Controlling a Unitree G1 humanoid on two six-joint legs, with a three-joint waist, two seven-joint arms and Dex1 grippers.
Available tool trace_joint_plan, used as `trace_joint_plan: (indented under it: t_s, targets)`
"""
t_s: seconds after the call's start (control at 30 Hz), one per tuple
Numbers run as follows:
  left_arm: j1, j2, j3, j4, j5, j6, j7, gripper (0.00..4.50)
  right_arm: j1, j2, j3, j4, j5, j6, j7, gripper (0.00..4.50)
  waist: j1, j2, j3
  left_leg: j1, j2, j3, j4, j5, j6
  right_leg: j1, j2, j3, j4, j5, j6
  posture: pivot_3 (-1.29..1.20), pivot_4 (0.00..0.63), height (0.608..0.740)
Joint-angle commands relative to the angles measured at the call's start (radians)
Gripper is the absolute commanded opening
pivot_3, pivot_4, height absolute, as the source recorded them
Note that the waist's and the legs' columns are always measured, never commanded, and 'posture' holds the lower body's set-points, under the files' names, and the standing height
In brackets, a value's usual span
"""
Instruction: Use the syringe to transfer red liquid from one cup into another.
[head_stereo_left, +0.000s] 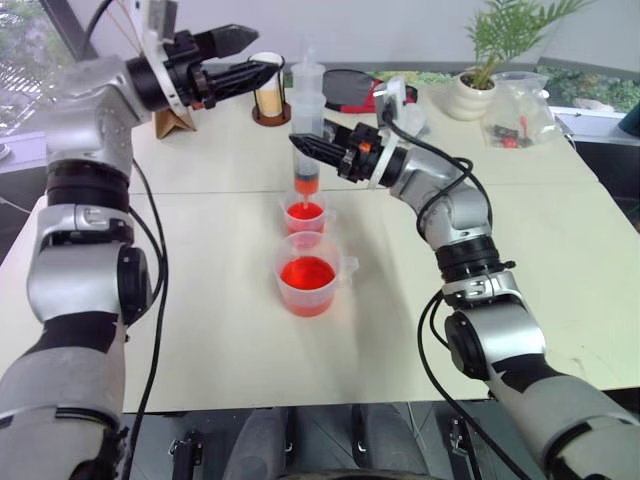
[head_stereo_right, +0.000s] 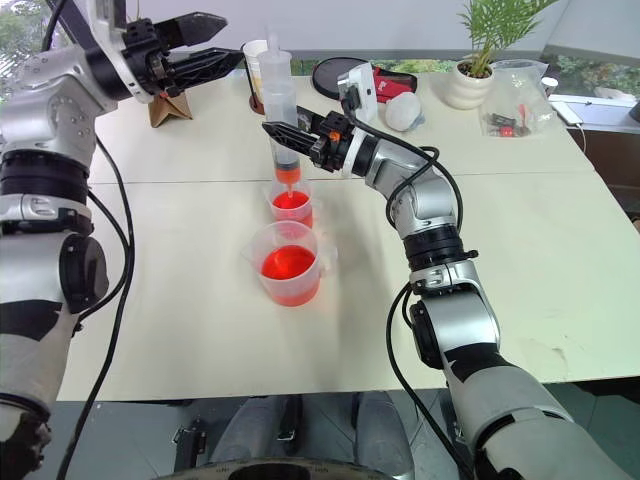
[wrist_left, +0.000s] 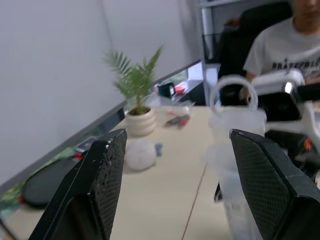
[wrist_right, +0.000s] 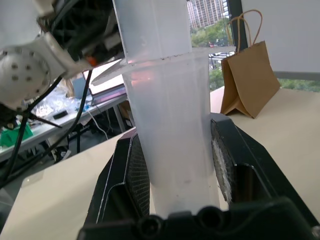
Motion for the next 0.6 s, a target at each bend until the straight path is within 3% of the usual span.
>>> trace_joint_plan:
  t_s: [0.03, 0.43, 0.53, 0.6]
  targets:
    - [-0.059, -0.01, 0.025, 0.064, 0.008, -0.044, -0.023, 3.35, -0.016, 0.016, -0.003, -0.028, -0.005, -0.027, 0.013, 1.38, -0.002, 0.0, 0.0, 0.0, 0.0, 0.0, 0.0, 0.0, 0.0, 0.0, 0.0, 0.0, 0.0, 0.0, 0.0, 0.0, 0.15, 0.74]
    - [-0.118, -0.077, 0.018, 0.168, 0.057, -0.121, -0.044, 3.35, 0.007, 0.032, 0.02, -0.05, -0.044, -0.035, 0.033, 1.38, -0.008, 0.0, 0.0, 0.0, 0.0, 0.0, 0.0, 0.0, 0.0, -0.001, 0.0, 0.0, 0.0, 0.0, 0.0, 0.0, 0.15, 0.74]
    - [-0.122, -0.086, 0.025, 0.177, 0.06, -0.131, -0.047, 2.62, 0.006, 0.037, 0.022, -0.043, -0.054, -0.043, 0.033, 1.38, -0.011, 0.0, 0.0, 0.0, 0.0, 0.0, 0.0, 0.0, 0.0, -0.001, 0.0, 0.0, 0.0, 0.0, 0.0, 0.0, 0.15, 0.74]
    - [-0.122, -0.089, 0.032, 0.179, 0.059, -0.133, -0.053, 1.65, 0.005, 0.039, 0.02, -0.041, -0.059, -0.047, 0.032, 1.38, -0.013, 0.0, 0.0, 0.0, 0.0, 0.0, 0.0, 0.0, 0.0, -0.001, 0.0, 0.0, 0.0, 0.0, 0.0, 0.0, 0.15, 0.74]
